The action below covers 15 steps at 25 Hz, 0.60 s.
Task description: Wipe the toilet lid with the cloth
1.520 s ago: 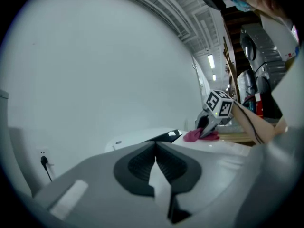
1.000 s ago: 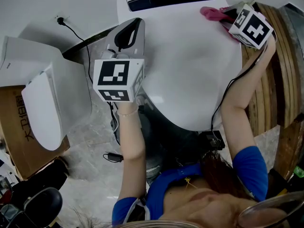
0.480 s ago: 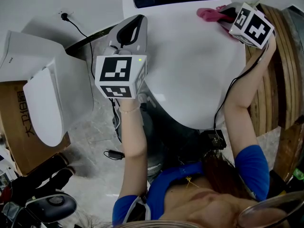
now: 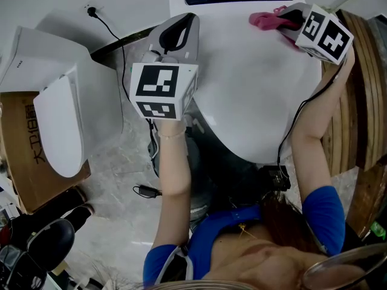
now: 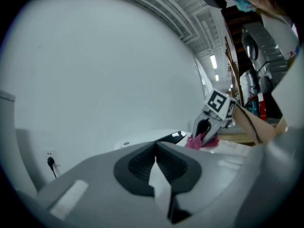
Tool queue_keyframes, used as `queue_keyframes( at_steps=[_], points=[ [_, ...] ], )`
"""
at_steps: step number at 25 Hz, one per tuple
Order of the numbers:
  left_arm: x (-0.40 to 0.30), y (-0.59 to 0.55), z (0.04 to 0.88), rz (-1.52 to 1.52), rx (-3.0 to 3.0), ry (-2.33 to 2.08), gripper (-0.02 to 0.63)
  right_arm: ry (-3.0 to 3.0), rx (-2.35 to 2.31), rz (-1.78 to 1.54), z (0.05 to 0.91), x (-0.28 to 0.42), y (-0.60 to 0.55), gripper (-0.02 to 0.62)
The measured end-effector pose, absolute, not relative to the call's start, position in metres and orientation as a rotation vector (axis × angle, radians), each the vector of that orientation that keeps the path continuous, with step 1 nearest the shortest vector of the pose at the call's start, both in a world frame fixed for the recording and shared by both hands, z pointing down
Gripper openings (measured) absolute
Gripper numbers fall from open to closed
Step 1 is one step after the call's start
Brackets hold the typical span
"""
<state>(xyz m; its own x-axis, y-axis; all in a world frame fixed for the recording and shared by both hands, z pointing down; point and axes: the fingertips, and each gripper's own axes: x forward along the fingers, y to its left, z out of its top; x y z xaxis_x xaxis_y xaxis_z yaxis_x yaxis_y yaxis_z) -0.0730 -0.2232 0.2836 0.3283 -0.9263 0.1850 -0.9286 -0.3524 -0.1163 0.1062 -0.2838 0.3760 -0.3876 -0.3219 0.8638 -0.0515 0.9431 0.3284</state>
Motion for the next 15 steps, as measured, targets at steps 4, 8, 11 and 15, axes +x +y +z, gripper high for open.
queue_keyframes(
  at_steps=[4, 8, 11, 15],
  points=[
    [-0.072, -0.221, 0.281, 0.341, 2.555, -1.790, 0.003, -1.965, 0.249, -0.322, 0.375, 0.099, -0.280, 0.072],
    [-0.074, -0.219, 0.280, 0.346, 2.550, -1.797, 0.003, -1.980, 0.221, -0.338, 0.375, 0.090, -0.277, 0.072],
    [-0.076, -0.219, 0.279, 0.340, 2.551, -1.802, 0.003, -1.998, 0.208, -0.342, 0.375, 0.085, -0.276, 0.072],
    [-0.078, -0.219, 0.279, 0.336, 2.547, -1.806, 0.003, -2.032, 0.187, -0.345, 0.375, 0.079, -0.274, 0.072]
  ],
)
